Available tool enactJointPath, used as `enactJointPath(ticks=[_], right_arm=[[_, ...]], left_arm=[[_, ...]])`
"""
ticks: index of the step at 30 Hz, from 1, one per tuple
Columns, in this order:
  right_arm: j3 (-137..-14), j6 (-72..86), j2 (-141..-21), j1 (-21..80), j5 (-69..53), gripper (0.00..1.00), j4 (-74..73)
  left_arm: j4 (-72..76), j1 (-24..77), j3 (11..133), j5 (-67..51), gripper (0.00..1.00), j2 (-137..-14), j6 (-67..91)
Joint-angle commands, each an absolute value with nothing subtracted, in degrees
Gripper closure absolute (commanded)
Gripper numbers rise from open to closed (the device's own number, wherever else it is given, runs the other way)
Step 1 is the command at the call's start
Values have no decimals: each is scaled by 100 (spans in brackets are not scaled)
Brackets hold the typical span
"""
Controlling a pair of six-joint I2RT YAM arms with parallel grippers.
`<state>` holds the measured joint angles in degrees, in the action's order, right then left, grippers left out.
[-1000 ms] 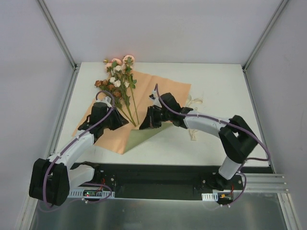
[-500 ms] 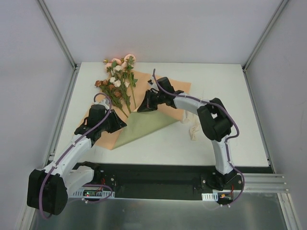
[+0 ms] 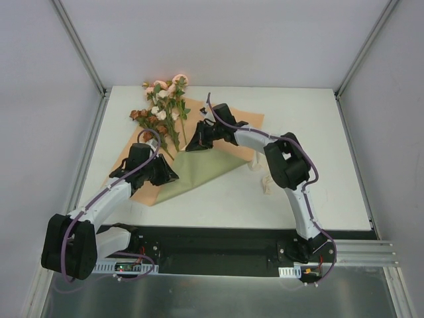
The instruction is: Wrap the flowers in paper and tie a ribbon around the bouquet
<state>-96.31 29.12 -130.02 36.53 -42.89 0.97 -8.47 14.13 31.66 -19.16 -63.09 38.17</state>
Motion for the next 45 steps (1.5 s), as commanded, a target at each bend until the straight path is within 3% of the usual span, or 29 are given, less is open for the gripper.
enactJointPath(ticks=[1,15,45], right_arm=[[-10124,3015,-13192,3577,-4491,100,202],[-10863,2734,-13737,3595,-4728,100,-246],[-12208,2610,-14783,3577,-4913,98,-712]], left_arm=[[-571,1362,3463,-2179,77,-6486,3876],[-352,1389,3533,-2259,77,-6785,4008],[677,1415,4579,-2171,86,-8849,4544]])
